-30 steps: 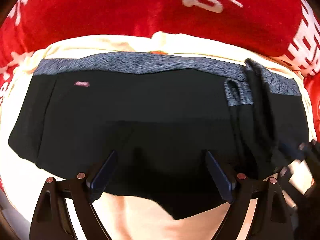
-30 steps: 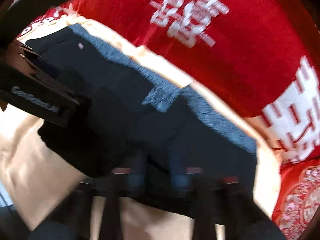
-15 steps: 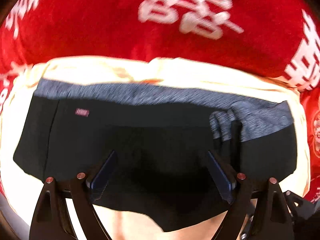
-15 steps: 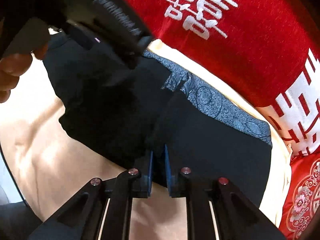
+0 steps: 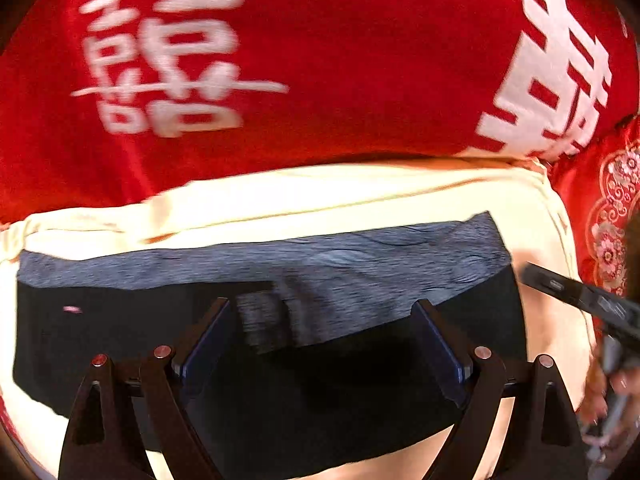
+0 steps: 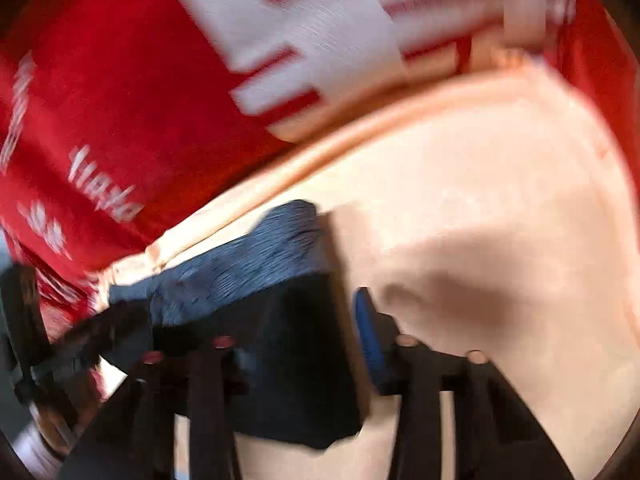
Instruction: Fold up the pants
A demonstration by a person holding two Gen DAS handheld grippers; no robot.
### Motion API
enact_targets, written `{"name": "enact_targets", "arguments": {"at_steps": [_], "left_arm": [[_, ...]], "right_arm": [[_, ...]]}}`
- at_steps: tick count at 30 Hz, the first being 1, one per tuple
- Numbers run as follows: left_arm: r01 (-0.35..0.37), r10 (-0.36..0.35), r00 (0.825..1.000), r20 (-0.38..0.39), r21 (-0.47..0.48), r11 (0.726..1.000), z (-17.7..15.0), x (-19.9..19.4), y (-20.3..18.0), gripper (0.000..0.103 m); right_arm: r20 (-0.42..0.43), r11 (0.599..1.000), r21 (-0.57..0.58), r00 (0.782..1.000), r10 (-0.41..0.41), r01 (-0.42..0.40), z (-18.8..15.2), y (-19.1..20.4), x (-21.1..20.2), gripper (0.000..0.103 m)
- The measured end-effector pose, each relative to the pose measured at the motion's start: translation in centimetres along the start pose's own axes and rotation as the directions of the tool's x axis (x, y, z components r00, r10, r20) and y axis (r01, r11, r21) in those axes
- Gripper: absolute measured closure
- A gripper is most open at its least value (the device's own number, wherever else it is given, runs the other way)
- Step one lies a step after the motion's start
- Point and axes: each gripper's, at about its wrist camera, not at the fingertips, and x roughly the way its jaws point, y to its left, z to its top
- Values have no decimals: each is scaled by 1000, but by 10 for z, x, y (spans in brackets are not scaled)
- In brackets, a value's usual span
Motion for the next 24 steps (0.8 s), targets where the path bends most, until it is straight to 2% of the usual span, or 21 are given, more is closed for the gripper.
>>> {"name": "enact_targets", "arguments": {"at_steps": [2, 3, 5, 6, 8, 9, 10, 14, 18, 22, 24], "left_arm": [[5, -5, 1000, -16, 9, 1000, 2, 13, -11, 13], [5, -5, 1000, -24, 11, 1000, 2, 20, -14, 13], [-25, 25, 999, -35, 11, 1000, 0, 30, -18, 13], [-51, 51, 998, -43, 9, 999, -5, 35, -16, 13], [-49, 47, 996, -81, -12, 999, -10, 43, -10, 13], [-43, 40, 995, -96, -22, 999, -15, 46, -6, 13], [-50, 49, 995, -87, -10, 999, -20, 47, -5, 13], [-136, 138, 990, -10, 114, 984, -38, 45, -21, 12], [-141, 144, 989, -34, 69, 988, -42, 37, -8, 12], [-181, 182, 983, -37, 11, 983, -52, 20, 19, 12], [-200, 199, 979, -39, -10, 980, -57, 10, 30, 12]], "right_arm": [[-34, 996, 29, 996, 84, -83, 5, -9, 14, 65], [-71, 985, 61, 984, 166, -162, 8, -14, 27, 65], [-100, 968, 127, 968, 231, -218, 11, -25, 39, 67], [-105, 953, 168, 957, 270, -251, 11, -32, 39, 72], [-107, 937, 193, 943, 314, -290, 8, -41, 31, 78], [-113, 943, 175, 946, 304, -282, 6, -41, 27, 80], [-126, 961, 139, 959, 255, -237, 3, -40, 24, 80], [-117, 983, 99, 980, 164, -153, -2, -33, 27, 78], [-80, 994, 67, 993, 92, -86, -5, -18, 13, 75], [-31, 995, -88, 998, -49, 46, -24, 14, -15, 75], [-26, 987, -144, 996, -82, 77, -34, 35, -14, 75]]}}
